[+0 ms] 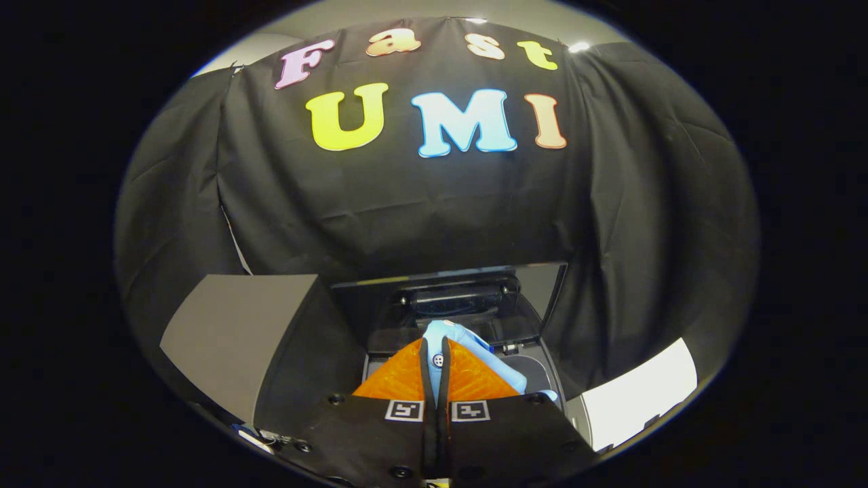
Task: Put the clothes into the washing machine and then close the washing machine lid.
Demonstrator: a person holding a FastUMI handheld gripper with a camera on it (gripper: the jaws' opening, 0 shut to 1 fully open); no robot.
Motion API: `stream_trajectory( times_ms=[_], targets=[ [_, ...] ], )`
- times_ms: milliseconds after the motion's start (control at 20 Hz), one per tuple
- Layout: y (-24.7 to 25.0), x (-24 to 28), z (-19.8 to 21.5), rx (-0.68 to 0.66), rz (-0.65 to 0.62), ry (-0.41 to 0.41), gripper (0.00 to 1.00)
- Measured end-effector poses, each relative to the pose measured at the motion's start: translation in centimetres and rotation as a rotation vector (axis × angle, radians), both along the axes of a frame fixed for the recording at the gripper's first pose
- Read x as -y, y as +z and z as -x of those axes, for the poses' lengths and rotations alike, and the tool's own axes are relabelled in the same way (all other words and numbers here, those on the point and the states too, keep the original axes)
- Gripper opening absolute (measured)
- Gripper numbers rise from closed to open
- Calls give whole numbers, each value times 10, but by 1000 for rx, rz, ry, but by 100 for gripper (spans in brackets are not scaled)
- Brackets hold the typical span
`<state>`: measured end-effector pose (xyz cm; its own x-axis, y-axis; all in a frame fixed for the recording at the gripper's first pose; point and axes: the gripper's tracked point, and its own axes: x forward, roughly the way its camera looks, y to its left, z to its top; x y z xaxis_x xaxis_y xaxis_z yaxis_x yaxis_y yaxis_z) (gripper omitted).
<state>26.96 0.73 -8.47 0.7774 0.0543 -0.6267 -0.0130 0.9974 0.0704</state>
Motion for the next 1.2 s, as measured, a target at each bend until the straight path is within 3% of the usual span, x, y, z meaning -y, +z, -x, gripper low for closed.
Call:
stream_trajectory(
  times_ms=[450,1200],
  targets=[
    [-92,-2,7,-160,-5,-6,1],
    [-205,0,39,-385,35,1,1]
  ],
)
